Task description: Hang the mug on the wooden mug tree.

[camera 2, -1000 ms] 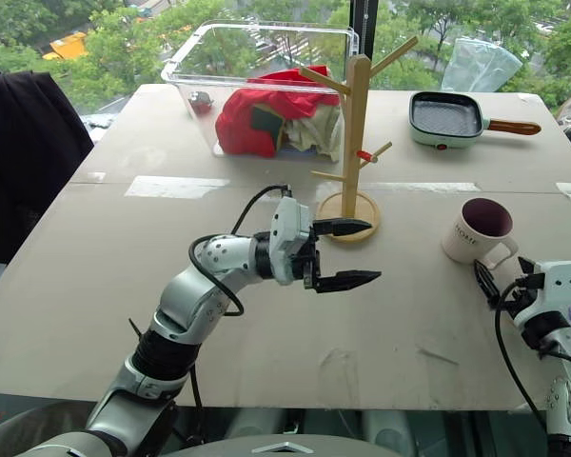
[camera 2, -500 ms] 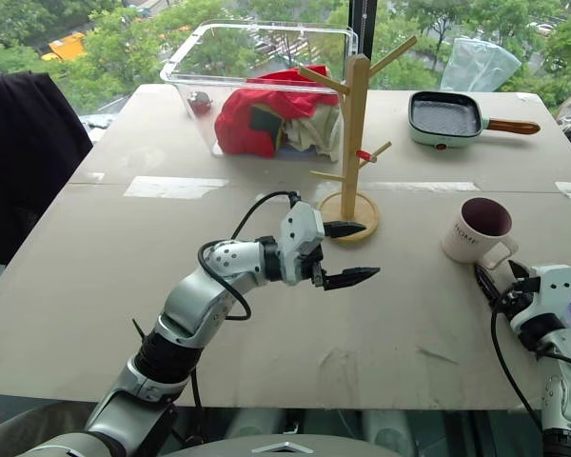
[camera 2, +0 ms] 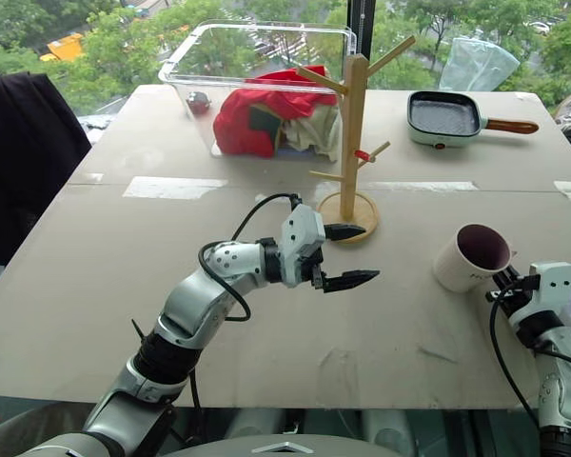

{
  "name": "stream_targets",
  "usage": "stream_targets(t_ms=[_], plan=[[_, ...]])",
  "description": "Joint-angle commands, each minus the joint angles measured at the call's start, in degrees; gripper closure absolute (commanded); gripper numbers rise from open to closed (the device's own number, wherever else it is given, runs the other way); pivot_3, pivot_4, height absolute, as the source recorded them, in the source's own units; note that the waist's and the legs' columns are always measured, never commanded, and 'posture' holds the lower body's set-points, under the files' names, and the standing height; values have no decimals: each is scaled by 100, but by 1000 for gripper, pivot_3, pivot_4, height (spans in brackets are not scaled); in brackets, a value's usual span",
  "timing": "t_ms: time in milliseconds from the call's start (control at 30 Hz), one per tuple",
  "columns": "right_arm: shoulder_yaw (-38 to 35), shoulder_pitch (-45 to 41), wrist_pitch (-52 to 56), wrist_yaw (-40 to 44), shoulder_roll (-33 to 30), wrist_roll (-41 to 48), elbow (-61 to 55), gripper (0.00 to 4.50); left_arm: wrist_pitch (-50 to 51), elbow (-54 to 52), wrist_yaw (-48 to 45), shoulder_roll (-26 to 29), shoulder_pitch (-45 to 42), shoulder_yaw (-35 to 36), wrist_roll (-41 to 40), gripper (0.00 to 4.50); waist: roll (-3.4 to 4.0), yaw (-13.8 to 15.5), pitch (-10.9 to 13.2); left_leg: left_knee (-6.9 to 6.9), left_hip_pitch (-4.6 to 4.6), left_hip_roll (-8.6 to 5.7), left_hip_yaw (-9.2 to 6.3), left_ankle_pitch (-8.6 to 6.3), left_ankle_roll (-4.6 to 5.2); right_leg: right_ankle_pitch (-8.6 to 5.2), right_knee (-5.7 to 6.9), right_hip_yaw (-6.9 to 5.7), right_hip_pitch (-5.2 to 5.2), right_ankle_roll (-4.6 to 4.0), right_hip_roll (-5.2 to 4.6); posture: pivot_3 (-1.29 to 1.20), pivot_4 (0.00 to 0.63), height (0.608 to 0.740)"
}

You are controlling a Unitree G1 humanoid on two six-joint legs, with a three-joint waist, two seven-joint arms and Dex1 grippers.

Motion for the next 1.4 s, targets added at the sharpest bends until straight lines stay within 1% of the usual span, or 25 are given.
stream_targets(t_ms=[33,100,200,300,433,533,600,700,800,1033,1267,1400], plan=[[9,-142,-7,-3,-159,5,-392,4498,-42,-368,-17,56,129,34,-35,576,1,-4,0,0,0,0,-1,0,0,0,0,0,0,0,0,0,150,740],[204,-220,143,146,-422,-114,-699,4498,-224,-406,12,24,271,136,-82,576,7,-13,2,0,-1,2,0,0,0,0,0,1,-1,0,0,0,150,740],[496,-436,602,382,-860,-88,-1272,4498,-640,-390,197,-242,519,477,-273,576,10,-43,5,1,0,4,4,0,0,0,0,5,-1,1,-2,0,150,740],[781,-971,1153,375,-1288,-96,-1862,4498,-915,-525,118,-377,966,804,-647,576,9,-95,6,2,1,8,3,0,0,1,1,4,-1,0,-4,0,150,740],[1263,-1603,1948,359,-1875,-341,-2514,4498,-1433,-504,11,-420,1544,1029,-768,576,8,-95,6,0,-2,8,-10,0,0,0,4,-10,-2,-1,-1,0,150,740],[1462,-2043,2501,391,-2159,-238,-3041,4498,-1782,-382,-27,-477,1829,1200,-828,576,4,-60,9,-2,-8,10,-12,0,0,0,-1,-14,-5,-1,-4,0,150,740],[1531,-2357,2958,356,-2250,-80,-3375,4498,-1940,-298,-15,-554,1938,1347,-934,576,4,-41,10,0,-12,9,-9,0,0,0,-4,-12,-6,-1,-9,0,150,740],[1820,-3009,3694,247,-2394,-19,-3766,4498,-2164,-165,-56,-653,1970,1550,-1116,576,-1,-16,13,2,-12,9,-8,0,0,0,-8,-13,-5,-1,-13,0,150,740],[2074,-3588,4249,224,-2443,76,-3981,4498,-2320,-45,-152,-711,1988,1632,-1241,576,-4,15,15,1,-12,10,-10,0,0,0,-8,-15,-7,-1,-12,0,150,740],[2530,-4346,5342,189,-2653,79,-4106,4498,-2481,61,-192,-808,1995,1678,-1328,576,-5,21,15,1,-27,11,-11,0,0,1,-13,-20,-16,-2,-16,0,150,740],[2811,-4734,5756,176,-2708,-11,-4037,4498,-2645,122,-103,-819,1978,1719,-1208,576,-5,17,15,-1,-27,12,-11,-1,1,1,-14,-22,-19,-2,-17,0,150,740],[3082,-4867,5798,190,-2836,-223,-3934,4498,-2725,167,-50,-831,1968,1705,-1179,576,-5,16,15,0,-28,12,-9,-1,1,1,-13,-22,-20,-2,-17,0,150,740]])
